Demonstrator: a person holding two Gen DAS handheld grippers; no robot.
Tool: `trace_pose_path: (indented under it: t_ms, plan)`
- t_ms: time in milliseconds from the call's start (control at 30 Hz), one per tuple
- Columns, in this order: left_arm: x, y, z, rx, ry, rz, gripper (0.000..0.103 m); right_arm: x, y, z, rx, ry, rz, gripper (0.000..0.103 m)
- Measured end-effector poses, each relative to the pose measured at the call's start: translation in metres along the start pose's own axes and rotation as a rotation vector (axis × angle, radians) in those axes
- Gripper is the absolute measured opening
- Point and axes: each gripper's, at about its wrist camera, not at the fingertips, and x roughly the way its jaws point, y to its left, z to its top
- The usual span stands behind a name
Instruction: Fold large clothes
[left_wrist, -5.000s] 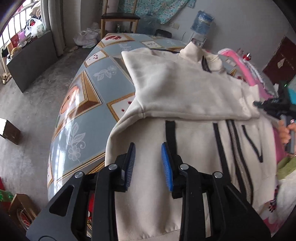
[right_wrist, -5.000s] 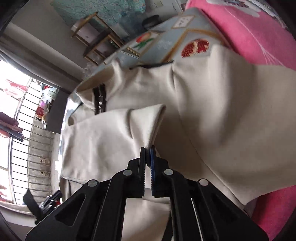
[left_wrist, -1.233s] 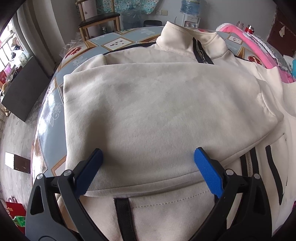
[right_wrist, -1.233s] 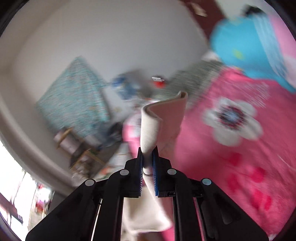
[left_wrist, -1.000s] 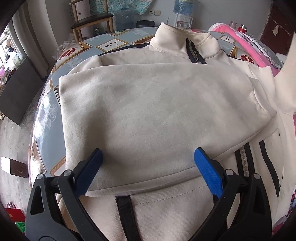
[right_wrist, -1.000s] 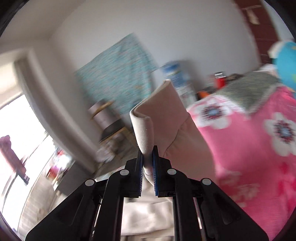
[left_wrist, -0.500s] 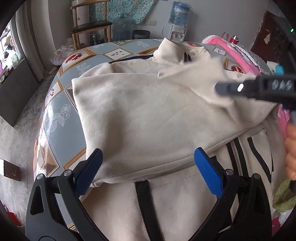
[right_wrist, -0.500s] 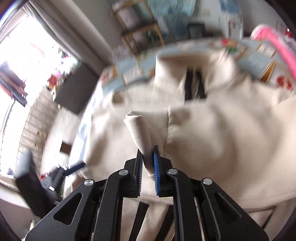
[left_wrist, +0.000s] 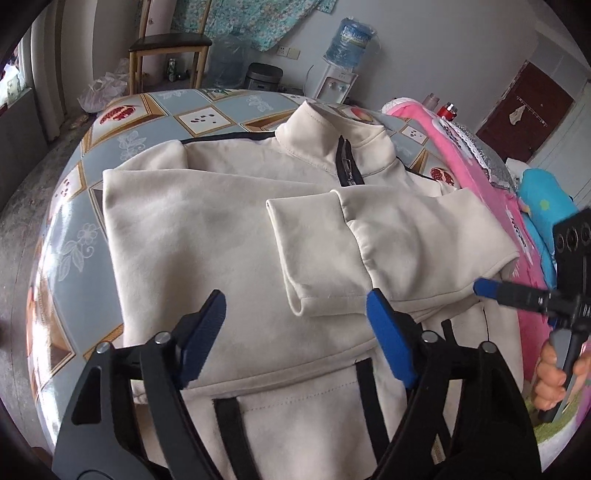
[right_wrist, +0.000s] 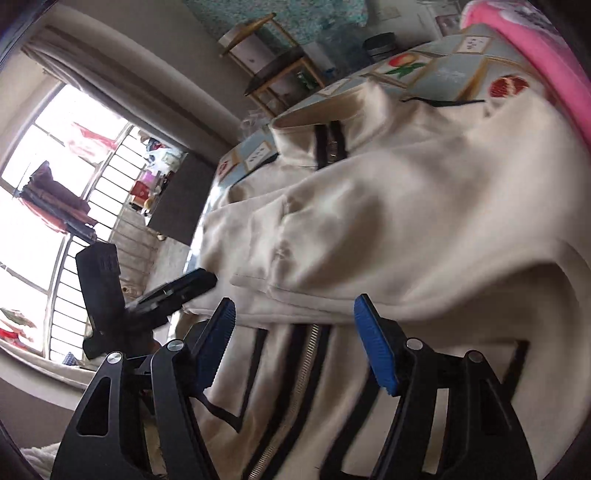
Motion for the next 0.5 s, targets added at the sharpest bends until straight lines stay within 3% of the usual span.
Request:
trace_pose_path:
  t_ms: [200,300,433,500]
  plan:
    - [0.043,0.001,0.025,-0.115,0.072,-0.003,0.039,-0.009,-0.035,-0.041,0.036,-0.021,-0.092,0.066]
    - [0.056,-0.001,0.029,-0.13,0.083,0.064,0.013,-0.007,-0.039,-0.05,0.03,-0.032,-0.12,0.066]
    - [0.054,-0.009,0.034,-0.092,0.078,0.083,0.007,-0.007,-0.04,-0.057,0.015,-0.039,-0.14,0.066]
    - [0.033,-0.013,0.042,-0.085,0.032,0.051,0.007,-0.006,-0.037,-0.057,-0.013,-0.036,-0.163,0.066]
